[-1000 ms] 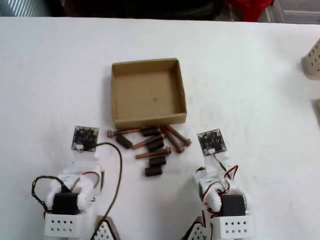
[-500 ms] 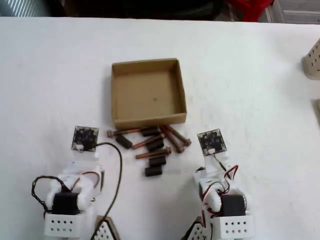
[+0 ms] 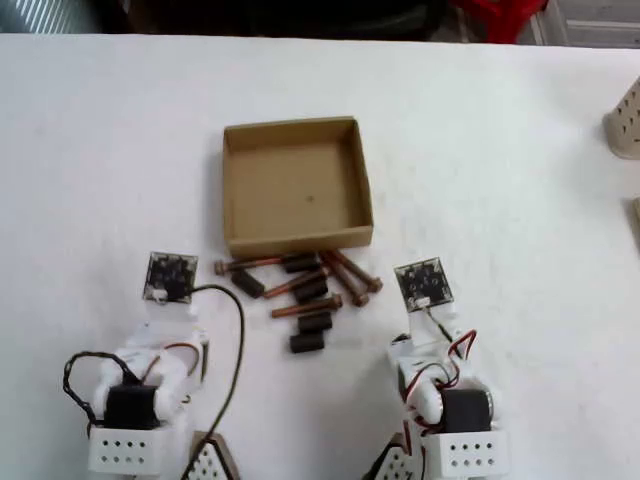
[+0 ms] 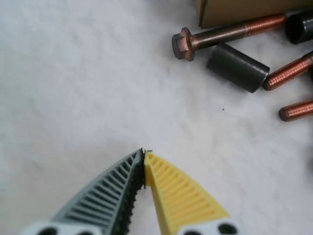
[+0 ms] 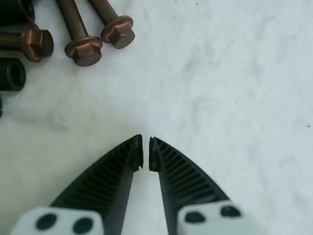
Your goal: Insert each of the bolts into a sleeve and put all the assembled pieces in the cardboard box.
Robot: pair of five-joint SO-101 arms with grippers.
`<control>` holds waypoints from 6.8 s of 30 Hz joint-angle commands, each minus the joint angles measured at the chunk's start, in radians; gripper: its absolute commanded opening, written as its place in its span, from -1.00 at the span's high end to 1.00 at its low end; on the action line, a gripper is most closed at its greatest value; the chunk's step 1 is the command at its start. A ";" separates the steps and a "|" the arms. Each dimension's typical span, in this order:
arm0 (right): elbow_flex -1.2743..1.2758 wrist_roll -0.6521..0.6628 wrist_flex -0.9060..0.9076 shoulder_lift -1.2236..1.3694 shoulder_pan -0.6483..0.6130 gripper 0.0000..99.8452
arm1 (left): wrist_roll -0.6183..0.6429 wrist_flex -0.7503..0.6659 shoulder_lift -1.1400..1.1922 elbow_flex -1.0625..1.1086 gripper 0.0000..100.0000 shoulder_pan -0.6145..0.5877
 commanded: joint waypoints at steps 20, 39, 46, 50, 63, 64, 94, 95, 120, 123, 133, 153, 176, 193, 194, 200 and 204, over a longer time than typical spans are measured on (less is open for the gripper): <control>0.008 0.009 -0.186 -0.005 0.234 0.96 | -0.012 -0.226 -0.005 -0.017 0.95 -0.205; -0.018 0.391 -0.185 -0.001 0.182 0.96 | -0.238 -0.164 -0.001 -0.034 0.95 -0.197; -0.086 0.387 -0.205 0.002 0.033 0.96 | -0.199 -0.144 0.001 -0.049 0.78 -0.259; -0.123 0.390 -0.202 0.002 0.033 0.96 | -0.186 -0.144 0.001 -0.055 0.78 -0.271; -0.532 0.299 -0.202 0.595 -0.142 0.87 | -0.181 -0.144 0.002 -0.060 0.78 -0.292; -0.582 0.285 -0.202 0.670 -0.173 0.87 | -0.181 -0.144 0.002 -0.060 0.78 -0.292; -1.735 0.172 -0.105 2.112 -0.714 0.72 | -0.189 -0.160 -0.004 -0.038 0.77 -0.286; -1.735 0.172 -0.105 2.123 -0.714 0.73 | -0.189 -0.160 -0.004 -0.038 0.77 -0.286; -1.743 0.215 -0.232 2.299 -0.674 0.73 | -0.189 -0.155 -0.004 -0.038 0.77 -0.286; -1.743 0.218 -0.229 2.301 -0.676 0.73 | -0.189 -0.155 -0.004 -0.038 0.77 -0.286; -1.760 0.213 -0.110 2.284 -0.664 0.96 | -0.189 -0.160 -0.004 -0.037 0.77 -0.286; -0.875 0.218 -0.222 1.400 -0.357 0.96 | -0.126 -0.178 0.001 -0.086 0.77 -0.134; -0.848 0.222 -0.346 1.517 -0.259 0.96 | 0.150 -0.514 1.188 -0.651 0.78 0.168; -0.862 0.224 -0.344 1.517 -0.260 0.96 | 0.180 -0.618 1.635 -0.936 0.96 0.282; -0.862 0.224 -0.344 1.517 -0.260 0.96 | 0.181 -0.649 1.636 -0.934 0.96 0.291; -0.862 0.224 -0.343 1.517 -0.260 0.96 | 0.264 -0.743 1.652 -0.936 0.96 0.328; -0.862 0.224 -0.343 1.517 -0.260 0.96 | 0.381 -0.809 1.759 -0.974 0.96 0.346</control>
